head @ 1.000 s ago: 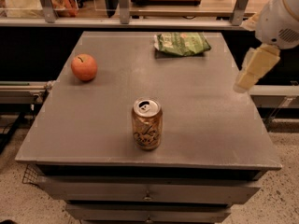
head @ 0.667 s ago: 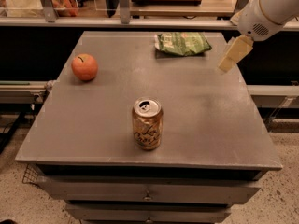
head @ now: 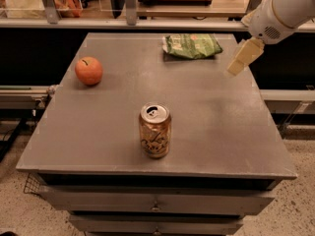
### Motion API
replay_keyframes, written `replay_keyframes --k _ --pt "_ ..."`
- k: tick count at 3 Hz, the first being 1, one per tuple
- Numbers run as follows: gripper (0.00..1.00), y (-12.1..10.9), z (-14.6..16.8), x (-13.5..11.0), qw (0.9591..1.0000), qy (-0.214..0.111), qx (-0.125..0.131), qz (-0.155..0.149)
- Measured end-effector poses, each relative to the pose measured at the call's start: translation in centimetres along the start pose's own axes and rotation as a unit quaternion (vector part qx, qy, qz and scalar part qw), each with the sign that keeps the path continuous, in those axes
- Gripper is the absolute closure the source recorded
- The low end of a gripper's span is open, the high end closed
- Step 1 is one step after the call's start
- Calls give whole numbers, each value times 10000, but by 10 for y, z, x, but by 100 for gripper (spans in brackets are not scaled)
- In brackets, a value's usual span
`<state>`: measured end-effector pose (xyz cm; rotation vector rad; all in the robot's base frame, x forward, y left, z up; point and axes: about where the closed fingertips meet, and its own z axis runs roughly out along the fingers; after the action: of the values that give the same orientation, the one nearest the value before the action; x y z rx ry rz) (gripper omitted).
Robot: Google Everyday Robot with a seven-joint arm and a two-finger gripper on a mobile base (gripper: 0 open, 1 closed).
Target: Move green jalapeno chip bag near apple
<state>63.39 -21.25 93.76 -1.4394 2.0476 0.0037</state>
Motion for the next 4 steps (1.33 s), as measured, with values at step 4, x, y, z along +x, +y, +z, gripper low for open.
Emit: replay_keyframes --k 4 --pt "0 -83 135 -46 9725 -1586 314 1679"
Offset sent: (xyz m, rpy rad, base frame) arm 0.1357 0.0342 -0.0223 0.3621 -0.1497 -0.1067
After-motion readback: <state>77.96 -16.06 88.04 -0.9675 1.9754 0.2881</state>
